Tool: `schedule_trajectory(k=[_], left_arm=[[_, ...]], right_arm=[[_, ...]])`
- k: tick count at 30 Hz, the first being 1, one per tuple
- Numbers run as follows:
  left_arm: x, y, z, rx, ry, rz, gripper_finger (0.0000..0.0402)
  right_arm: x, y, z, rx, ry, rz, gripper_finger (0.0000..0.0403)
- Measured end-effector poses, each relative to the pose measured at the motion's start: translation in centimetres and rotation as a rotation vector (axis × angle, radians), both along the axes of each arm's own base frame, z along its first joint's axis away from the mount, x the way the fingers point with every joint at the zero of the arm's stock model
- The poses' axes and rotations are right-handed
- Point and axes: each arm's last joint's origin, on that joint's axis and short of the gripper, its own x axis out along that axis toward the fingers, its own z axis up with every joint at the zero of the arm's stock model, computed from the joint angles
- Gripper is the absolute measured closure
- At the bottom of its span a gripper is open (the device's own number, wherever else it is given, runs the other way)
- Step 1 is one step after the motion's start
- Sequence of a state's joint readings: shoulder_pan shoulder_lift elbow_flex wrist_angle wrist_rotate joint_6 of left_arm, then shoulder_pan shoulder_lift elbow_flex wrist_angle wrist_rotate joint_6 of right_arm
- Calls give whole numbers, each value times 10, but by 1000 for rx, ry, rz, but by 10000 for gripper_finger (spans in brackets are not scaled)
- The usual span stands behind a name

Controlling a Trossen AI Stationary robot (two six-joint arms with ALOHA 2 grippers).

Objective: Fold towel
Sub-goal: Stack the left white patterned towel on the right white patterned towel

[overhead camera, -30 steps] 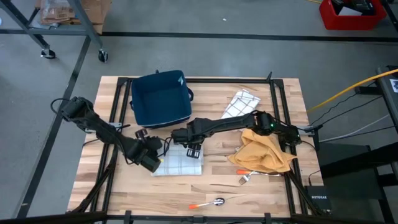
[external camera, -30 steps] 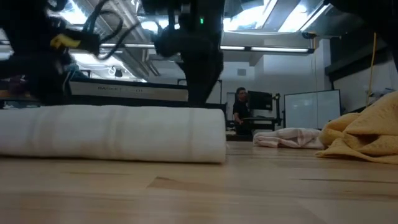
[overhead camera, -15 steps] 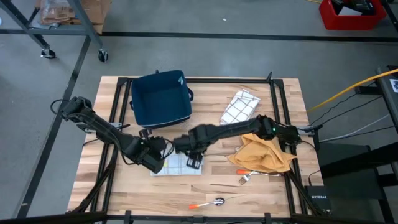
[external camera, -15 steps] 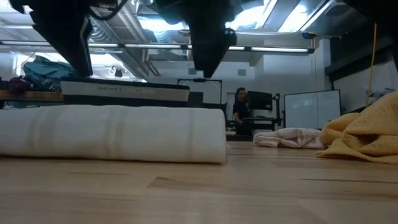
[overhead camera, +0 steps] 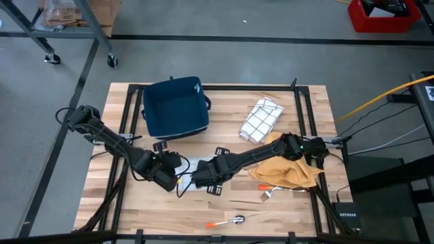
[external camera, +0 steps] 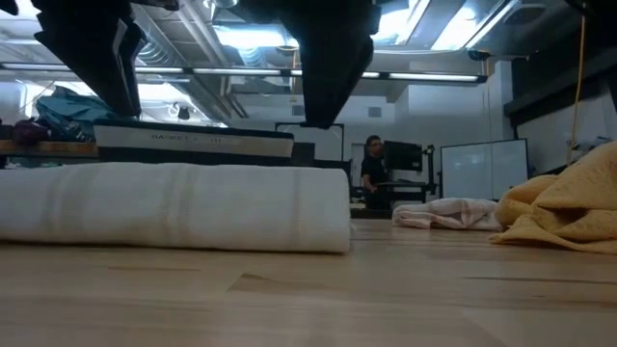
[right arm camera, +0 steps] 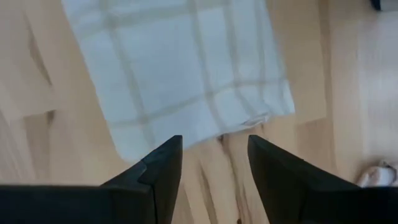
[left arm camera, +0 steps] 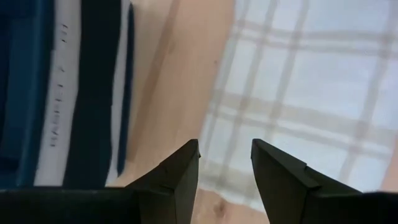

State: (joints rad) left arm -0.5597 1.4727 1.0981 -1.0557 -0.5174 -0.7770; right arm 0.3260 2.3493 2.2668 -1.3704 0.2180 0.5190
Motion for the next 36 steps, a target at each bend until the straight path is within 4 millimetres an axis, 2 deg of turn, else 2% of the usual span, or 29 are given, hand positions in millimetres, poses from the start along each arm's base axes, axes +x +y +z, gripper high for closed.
schedule_trajectory(k=[11,18,22,28,36], left_arm=[[-3,-12,-4,-124,47,-13,261],[-4,-24,-27,-186,-35,-32,261],[-10,-22,-37,-184,-15,11,261],[-15,-20,-49,-178,4,-8,261],[-7,-26,-72,-348,-179,-29,261]], right_arm=[[22,5,1,94,-198,0,217],[22,5,-26,78,-141,0,217],[16,4,-41,90,-71,-5,217],[13,5,-53,113,-36,-2,217],[1,-7,-77,49,99,16,217]])
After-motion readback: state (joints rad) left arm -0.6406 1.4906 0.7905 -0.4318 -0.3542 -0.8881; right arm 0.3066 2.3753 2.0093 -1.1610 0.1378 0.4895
